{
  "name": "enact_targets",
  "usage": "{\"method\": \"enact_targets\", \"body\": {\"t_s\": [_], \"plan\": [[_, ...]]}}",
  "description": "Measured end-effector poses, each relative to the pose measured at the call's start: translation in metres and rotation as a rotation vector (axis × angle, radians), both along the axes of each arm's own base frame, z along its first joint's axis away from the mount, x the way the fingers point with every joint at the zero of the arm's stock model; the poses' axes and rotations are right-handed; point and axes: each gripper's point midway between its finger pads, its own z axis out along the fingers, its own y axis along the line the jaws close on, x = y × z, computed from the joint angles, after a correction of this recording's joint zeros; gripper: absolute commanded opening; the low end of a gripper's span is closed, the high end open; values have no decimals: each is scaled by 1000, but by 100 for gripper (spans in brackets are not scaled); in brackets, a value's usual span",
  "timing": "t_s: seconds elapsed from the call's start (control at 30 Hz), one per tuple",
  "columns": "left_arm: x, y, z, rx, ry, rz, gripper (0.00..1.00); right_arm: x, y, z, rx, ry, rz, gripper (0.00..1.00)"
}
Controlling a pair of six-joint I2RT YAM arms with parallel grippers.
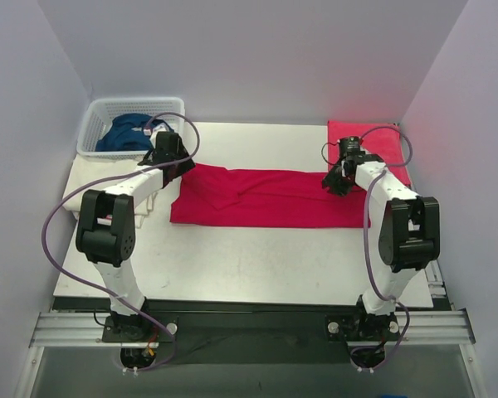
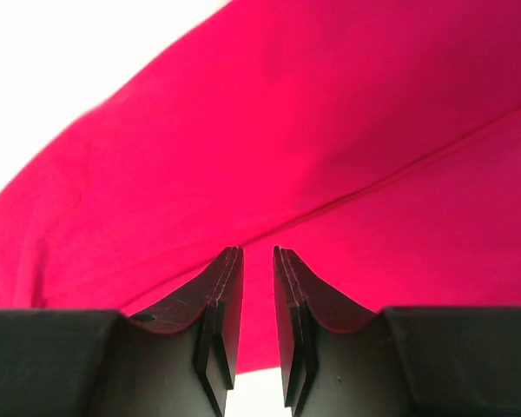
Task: Fold and stack the t-shirts
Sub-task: Fold the other side of the tshirt into a rectangle
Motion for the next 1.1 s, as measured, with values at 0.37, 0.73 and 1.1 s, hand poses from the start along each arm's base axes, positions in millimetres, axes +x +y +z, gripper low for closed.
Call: {"method": "enact_targets", "body": {"t_s": [0.37, 0.73, 1.1], "plan": [[-45, -49, -10, -98, 26, -196, 40, -13, 44, -2, -8, 19, 112, 20], [-96, -99, -20, -147, 145, -303, 42, -27, 39, -15, -25, 71, 106, 18], [-119, -116, -35, -117, 211, -320, 43, -29, 36, -16, -37, 77, 96, 17]]}}
